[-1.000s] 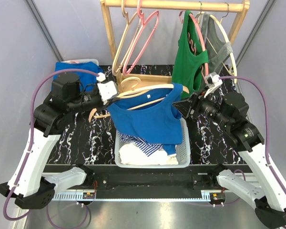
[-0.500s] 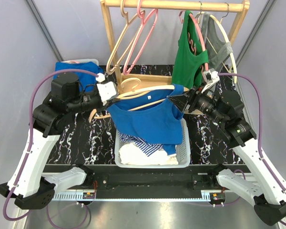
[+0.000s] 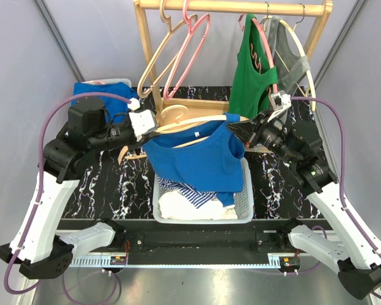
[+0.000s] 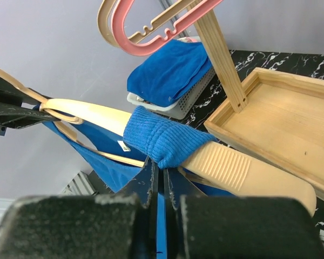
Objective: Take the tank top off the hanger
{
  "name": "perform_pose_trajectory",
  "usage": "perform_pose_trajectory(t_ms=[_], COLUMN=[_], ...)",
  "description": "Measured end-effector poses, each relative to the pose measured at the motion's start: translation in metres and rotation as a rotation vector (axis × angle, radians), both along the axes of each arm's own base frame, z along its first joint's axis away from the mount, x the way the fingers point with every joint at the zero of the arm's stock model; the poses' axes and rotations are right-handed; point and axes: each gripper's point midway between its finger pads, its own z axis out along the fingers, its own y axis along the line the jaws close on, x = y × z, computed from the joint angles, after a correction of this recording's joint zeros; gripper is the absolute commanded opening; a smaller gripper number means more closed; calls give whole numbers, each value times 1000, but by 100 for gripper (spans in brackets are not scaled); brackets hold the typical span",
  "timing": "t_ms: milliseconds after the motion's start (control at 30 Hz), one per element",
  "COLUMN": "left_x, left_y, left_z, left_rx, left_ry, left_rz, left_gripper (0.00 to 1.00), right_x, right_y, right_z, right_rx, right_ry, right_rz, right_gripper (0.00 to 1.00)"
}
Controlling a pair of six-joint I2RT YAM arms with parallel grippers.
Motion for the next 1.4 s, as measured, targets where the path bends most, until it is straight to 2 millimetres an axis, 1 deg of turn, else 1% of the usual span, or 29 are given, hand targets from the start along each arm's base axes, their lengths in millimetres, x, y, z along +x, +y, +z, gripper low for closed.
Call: perform_pose_trajectory(t_ms=[67,267,333,400,533,667,767,867,933,1033,1100,1133,1167,1200,1233,1267,1300,1400], left_x=[0,-7,-11,-16,-25,-33,-33,-30,-28,-25,-26,-26,-27,-28,-29,-28,-29,-28], left_y=[0,7,12,19,28,36,39,38,36,31,28,26,26,23,22,20,19,13], left_z=[1,6,4,0,-4,-6,-4,3,15,39,51,54,56,56,56,55,54,51], left_rx=[1,-2,1,4,6,9,6,-2,-16,-54,-78,-88,-93,-98,-102,-102,-104,-106], left_ry=[-5,-52,-62,-69,-83,-92,-101,-106,-113,-143,-161,-164,-162,-154,-149,-143,-134,-112], left_rz=[-2,5,20,37,54,71,85,92,91,82,69,61,55,44,35,28,19,-7], left_gripper=[0,0,0,0,0,0,0,0,0,0,0,0,0,0,0,0,0,0], right_x=[-1,-5,-2,5,15,22,28,28,24,17,11,9,6,2,-1,-4,-10,-27], right_y=[-5,-33,-41,-53,-69,-71,-68,-67,-69,-68,-63,-60,-56,-50,-45,-40,-36,-31], right_z=[3,9,8,6,-1,-13,-25,-38,-40,-38,-39,-40,-41,-41,-40,-40,-40,-40], right_rx=[4,12,11,15,10,-26,-54,-74,-72,-68,-81,-90,-105,-119,-132,-144,-161,-198], right_ry=[-5,-5,5,19,43,89,126,170,176,174,184,190,203,214,220,225,228,210], right_rz=[-21,-161,-205,-280,-387,-412,-413,-412,-410,-392,-347,-325,-290,-251,-213,-172,-130,-38], right_gripper=[0,0,0,0,0,0,0,0,0,0,4,8,23,34,41,46,59,74])
